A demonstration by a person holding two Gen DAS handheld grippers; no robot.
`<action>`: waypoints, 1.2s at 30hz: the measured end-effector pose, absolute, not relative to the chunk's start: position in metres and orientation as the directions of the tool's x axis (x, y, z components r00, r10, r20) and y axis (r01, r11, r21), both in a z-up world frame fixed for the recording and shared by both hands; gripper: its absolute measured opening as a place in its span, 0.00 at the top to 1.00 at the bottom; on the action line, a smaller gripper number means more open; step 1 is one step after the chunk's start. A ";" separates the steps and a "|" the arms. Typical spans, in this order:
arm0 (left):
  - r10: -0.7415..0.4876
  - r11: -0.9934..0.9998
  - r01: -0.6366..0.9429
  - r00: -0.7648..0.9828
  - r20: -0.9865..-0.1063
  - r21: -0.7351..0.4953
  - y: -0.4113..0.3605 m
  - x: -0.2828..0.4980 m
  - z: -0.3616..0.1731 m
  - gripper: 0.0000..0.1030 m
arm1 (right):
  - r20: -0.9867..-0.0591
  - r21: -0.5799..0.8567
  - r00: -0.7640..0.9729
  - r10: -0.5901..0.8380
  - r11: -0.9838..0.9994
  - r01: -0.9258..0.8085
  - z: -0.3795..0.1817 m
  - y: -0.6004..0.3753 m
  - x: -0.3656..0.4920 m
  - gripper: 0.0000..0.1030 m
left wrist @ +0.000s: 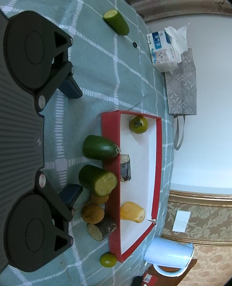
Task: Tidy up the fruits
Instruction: 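Grasp the dark green gourd chunk with the left tool while the right tool moves toward the green round fruit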
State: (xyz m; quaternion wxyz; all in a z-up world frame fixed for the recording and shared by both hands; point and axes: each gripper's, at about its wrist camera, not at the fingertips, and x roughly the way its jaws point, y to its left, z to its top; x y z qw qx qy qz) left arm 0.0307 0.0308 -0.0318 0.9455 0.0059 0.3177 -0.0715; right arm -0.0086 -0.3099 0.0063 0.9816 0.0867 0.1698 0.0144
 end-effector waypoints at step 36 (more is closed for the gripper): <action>-0.030 0.995 0.080 0.824 -0.566 0.063 0.031 0.047 -0.027 0.00 | -0.423 0.213 0.904 0.069 0.977 0.025 -0.009 -0.301 0.002 0.00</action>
